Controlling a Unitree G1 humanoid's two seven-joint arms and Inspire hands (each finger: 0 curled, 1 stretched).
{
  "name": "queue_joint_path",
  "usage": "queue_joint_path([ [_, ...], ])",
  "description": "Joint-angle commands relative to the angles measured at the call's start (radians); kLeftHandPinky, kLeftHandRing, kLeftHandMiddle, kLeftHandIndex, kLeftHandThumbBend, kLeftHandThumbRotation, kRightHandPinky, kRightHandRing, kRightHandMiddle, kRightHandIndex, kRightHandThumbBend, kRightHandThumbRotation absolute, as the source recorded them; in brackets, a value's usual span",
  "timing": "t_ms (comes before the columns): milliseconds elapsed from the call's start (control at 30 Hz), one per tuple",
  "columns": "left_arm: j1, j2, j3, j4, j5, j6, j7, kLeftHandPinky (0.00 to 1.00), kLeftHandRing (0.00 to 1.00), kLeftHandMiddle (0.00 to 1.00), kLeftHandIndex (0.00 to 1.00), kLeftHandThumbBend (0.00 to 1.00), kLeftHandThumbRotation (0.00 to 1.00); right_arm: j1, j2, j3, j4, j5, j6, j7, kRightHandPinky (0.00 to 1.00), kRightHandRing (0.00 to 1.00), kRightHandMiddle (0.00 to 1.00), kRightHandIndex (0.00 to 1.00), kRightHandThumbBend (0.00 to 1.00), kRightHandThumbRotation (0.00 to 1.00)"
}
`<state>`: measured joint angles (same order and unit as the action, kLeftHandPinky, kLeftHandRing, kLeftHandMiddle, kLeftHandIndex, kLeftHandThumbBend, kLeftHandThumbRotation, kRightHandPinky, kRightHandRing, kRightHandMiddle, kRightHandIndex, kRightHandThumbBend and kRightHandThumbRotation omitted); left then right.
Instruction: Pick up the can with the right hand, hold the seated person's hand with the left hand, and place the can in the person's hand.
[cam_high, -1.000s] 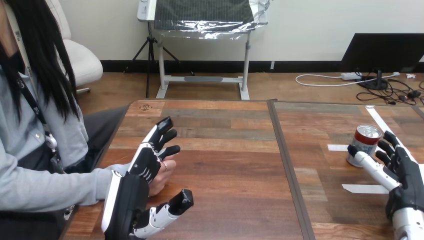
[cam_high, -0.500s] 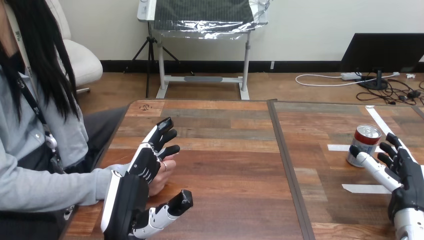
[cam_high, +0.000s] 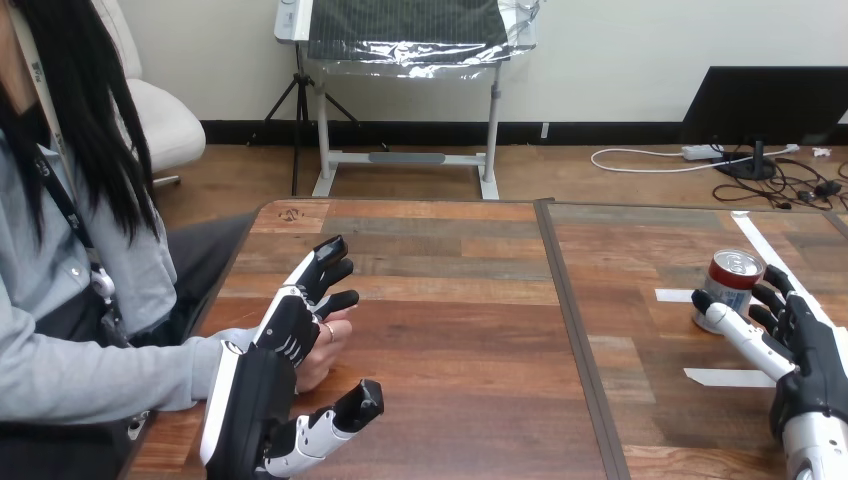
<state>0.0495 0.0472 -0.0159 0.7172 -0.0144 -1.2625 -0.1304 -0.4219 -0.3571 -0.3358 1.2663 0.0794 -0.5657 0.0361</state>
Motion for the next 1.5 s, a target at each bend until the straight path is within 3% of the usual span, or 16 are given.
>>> queue_joint_path([
  [0,-0.046,0.010,0.005,-0.021,-0.001,-0.012,-0.003,0.79,0.88,0.90,0.88,0.99,0.67,-0.096,-0.016,0.002,-0.007,0.003,-0.010,0.005,0.92,0.93,0.93,0.94,1.00,0.34],
  [600,-0.046,0.016,-0.002,-0.018,-0.034,-0.012,-0.025,0.79,0.88,0.90,0.87,0.99,0.66,-0.108,-0.025,0.002,0.001,0.003,-0.012,0.002,0.93,0.92,0.92,0.94,1.00,0.33],
  [1000,-0.051,0.019,0.024,-0.006,0.014,-0.036,-0.001,0.76,0.87,0.89,0.87,0.98,0.68,-0.124,-0.042,0.013,0.005,-0.014,0.005,-0.020,0.91,0.92,0.91,0.93,1.00,0.31],
  [1467,-0.048,0.019,0.020,-0.006,-0.003,-0.036,-0.010,0.76,0.87,0.90,0.87,0.96,0.66,-0.155,-0.067,0.023,0.012,-0.035,0.039,-0.044,0.91,0.92,0.92,0.94,0.96,0.29],
])
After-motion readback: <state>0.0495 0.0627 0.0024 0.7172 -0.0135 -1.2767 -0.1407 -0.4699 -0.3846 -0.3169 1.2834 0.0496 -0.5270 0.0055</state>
